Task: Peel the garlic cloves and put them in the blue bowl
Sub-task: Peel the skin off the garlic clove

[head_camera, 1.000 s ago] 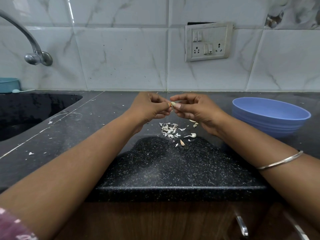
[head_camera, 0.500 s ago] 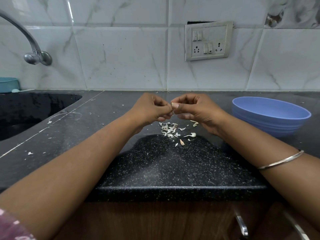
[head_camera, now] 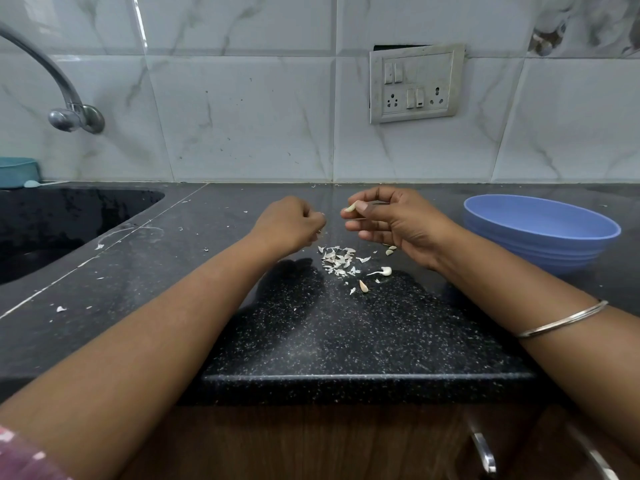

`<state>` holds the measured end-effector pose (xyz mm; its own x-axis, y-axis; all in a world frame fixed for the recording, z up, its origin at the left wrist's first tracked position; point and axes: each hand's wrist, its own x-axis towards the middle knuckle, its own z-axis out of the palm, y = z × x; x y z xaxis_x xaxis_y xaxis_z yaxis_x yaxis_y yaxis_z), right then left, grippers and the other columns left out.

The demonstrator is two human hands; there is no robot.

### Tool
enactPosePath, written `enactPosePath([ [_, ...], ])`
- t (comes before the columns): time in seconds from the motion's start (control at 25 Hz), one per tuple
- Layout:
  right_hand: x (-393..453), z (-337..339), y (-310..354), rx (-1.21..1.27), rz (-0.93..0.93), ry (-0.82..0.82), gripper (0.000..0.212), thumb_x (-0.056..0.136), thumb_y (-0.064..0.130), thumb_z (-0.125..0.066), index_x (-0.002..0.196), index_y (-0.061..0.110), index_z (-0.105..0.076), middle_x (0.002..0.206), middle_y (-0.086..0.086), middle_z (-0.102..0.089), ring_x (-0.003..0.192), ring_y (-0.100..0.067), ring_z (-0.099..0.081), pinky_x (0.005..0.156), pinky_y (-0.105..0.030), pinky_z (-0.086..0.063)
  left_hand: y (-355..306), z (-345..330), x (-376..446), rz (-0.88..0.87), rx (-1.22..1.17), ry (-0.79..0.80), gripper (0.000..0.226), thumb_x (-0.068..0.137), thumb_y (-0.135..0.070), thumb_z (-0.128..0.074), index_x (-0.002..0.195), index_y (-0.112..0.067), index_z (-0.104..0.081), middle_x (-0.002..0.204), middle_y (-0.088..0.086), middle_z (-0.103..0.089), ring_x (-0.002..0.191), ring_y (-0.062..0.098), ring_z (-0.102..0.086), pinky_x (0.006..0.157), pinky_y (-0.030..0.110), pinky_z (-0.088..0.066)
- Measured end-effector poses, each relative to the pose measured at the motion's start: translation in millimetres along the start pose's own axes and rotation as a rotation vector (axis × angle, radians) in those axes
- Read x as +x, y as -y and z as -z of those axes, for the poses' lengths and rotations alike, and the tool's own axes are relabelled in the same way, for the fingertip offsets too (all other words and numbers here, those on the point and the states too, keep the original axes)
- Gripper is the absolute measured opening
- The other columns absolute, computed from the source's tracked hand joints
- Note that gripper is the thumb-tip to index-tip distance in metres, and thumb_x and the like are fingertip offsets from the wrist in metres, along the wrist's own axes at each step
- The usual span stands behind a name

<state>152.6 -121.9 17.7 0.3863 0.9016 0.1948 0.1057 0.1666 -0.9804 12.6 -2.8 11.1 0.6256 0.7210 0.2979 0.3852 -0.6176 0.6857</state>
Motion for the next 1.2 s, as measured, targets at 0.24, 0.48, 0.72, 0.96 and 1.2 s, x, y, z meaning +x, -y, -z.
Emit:
enactPosePath([
  [0.24, 2.4, 0.6, -3.8, -0.104, 0.014, -0.016, 0.006, 0.085, 0.012, -0.068, 0.09, 0.016, -0.067, 0.089, 0.001, -0.065, 0.08, -0.008, -0.064, 0.061, -0.019, -0.052, -4.4, 2.4, -4.3, -0.162, -0.024, 0.041, 0.032, 0.075, -0.027, -0.078, 0.102, -0.02, -0.061, 0.089, -0.002, -0.067, 0.08, 0.014, -0.064, 0.077, 0.03, -0.05],
  [0.48, 1.9, 0.7, -5.1, -0.149, -0.001, 0.006, 0.009, 0.079, 0.017, -0.074, 0.081, 0.017, -0.065, 0.083, 0.001, -0.068, 0.078, -0.007, -0.063, 0.062, -0.019, -0.05, -11.2, 0.2, -8.9, -0.326, 0.005, 0.037, 0.015, 0.082, -0.023, -0.071, 0.098, -0.024, -0.073, 0.079, -0.005, -0.07, 0.067, -0.002, -0.06, 0.069, 0.019, -0.048],
  [0.72, 3.4, 1.0, -4.8, -0.04, -0.035, 0.041, 0.007, 0.083, 0.013, -0.069, 0.085, 0.017, -0.064, 0.09, -0.003, -0.065, 0.077, -0.009, -0.062, 0.063, -0.02, -0.052, -10.3, 0.2, -9.1, -0.315, -0.012, 0.005, 0.014, 0.081, -0.028, -0.072, 0.094, -0.022, -0.074, 0.078, -0.003, -0.073, 0.071, 0.004, -0.067, 0.07, 0.021, -0.051],
  [0.96, 3.0, 0.2, -5.4, -0.046, -0.04, 0.047, 0.01, 0.086, 0.015, -0.066, 0.096, 0.013, -0.065, 0.096, -0.008, -0.069, 0.082, -0.012, -0.066, 0.065, -0.021, -0.053, -12.0, 1.3, -10.3, -0.277, 0.031, -0.031, 0.009, 0.08, -0.027, -0.074, 0.075, -0.022, -0.069, 0.069, -0.002, -0.072, 0.065, 0.007, -0.068, 0.068, 0.027, -0.054],
  [1.2, 0.5, -1.8, -5.6, -0.099, -0.03, 0.052, 0.014, 0.082, 0.008, -0.07, 0.094, 0.01, -0.065, 0.097, -0.016, -0.07, 0.089, -0.02, -0.068, 0.072, -0.023, -0.056, -14.1, 1.8, -12.5, -0.27, 0.086, -0.043, 0.01, 0.076, -0.024, -0.076, 0.074, -0.019, -0.068, 0.068, -0.003, -0.071, 0.065, 0.007, -0.066, 0.063, 0.024, -0.05],
])
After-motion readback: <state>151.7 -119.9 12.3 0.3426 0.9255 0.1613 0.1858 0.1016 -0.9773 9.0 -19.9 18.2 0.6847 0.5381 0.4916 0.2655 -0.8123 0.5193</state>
